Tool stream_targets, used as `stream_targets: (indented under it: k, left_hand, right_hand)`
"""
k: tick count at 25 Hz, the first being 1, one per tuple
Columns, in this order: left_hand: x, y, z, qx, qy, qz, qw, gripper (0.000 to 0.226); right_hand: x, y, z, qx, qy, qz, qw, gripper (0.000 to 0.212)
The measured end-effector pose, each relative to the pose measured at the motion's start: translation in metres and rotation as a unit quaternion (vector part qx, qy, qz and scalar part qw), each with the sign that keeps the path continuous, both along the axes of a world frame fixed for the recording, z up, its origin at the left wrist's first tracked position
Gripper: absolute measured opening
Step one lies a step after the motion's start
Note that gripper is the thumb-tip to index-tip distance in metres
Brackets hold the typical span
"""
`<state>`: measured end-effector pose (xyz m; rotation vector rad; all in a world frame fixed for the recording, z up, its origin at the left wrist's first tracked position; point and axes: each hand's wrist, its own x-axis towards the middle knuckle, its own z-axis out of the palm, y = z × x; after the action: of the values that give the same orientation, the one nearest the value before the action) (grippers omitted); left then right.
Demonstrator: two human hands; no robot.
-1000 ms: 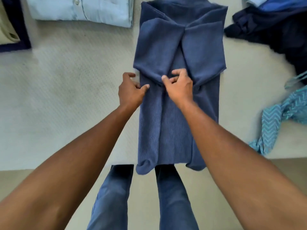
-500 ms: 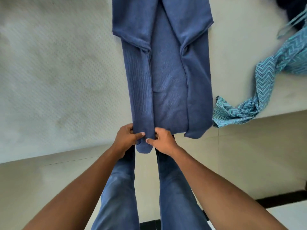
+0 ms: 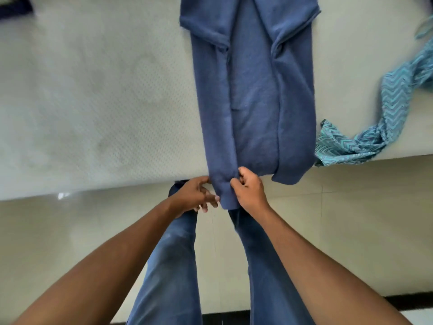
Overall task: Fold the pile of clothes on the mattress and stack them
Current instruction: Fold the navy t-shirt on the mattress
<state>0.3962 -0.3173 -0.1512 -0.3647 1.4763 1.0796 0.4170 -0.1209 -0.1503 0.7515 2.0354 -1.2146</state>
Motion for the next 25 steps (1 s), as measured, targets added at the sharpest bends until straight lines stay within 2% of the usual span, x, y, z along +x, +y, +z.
stream_targets:
  k: [2,4,5,7,10,12,15,20,25]
  left_hand:
    - [0.007,0.003,-0.008,-0.059,0.062,0.020,0.996,0.029]
    - [0.005,0.001,-0.017,-0.146,0.137,0.046,0.979,0.022]
    - [0.002,-0.001,-0.020,-0.171,0.156,0.043,0.972,0.027]
    - [-0.005,0.000,-0.021,-0.197,0.178,0.017,0.964,0.035]
    - [-0.024,0.005,-0.014,-0.231,0.229,0.020,0.946,0.031]
    - [-0.050,0.009,-0.012,-0.218,0.245,0.057,0.943,0.025]
    - [-0.110,0.012,-0.015,-0.188,0.252,0.098,0.944,0.021]
    - [-0.223,0.015,-0.027,-0.166,0.261,0.200,0.930,0.037]
    - [-0.334,0.014,-0.028,-0.129,0.250,0.289,0.915,0.042]
  right_hand:
    - [0.005,0.011,-0.006,0.068,0.005,0.060,0.996,0.024]
    - [0.002,0.016,-0.009,0.128,-0.020,0.189,0.973,0.016]
    - [-0.003,0.018,-0.009,0.151,-0.031,0.240,0.958,0.014]
    - [-0.019,0.022,-0.006,0.176,-0.027,0.259,0.949,0.020]
    - [-0.056,0.022,0.003,0.136,0.001,0.183,0.974,0.017]
    - [-0.093,0.022,-0.001,0.064,0.005,0.110,0.992,0.018]
    - [-0.167,0.018,-0.016,-0.010,0.011,0.011,1.000,0.017]
    - [-0.288,0.006,-0.029,-0.049,0.082,-0.089,0.991,0.022]
    - [-0.387,0.008,-0.046,-0.007,0.132,-0.109,0.985,0.031]
